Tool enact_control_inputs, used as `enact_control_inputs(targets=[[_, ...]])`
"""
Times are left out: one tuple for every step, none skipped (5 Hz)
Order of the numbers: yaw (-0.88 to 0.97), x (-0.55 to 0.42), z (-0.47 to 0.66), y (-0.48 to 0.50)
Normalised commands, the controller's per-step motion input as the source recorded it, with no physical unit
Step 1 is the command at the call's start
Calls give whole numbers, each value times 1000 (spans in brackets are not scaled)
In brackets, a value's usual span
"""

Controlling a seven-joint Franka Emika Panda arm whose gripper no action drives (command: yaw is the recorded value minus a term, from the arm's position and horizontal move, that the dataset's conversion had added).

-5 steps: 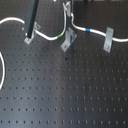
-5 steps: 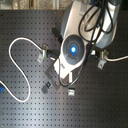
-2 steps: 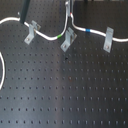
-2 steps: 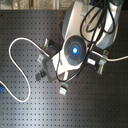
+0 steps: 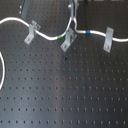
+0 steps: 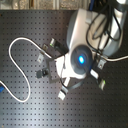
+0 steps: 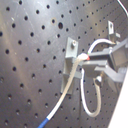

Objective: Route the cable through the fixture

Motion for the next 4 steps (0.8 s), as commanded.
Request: enact_control_inputs(targets=[[431,548,-155,47],[577,92,72,187],[588,-11,306,352],[546,20,261,229]])
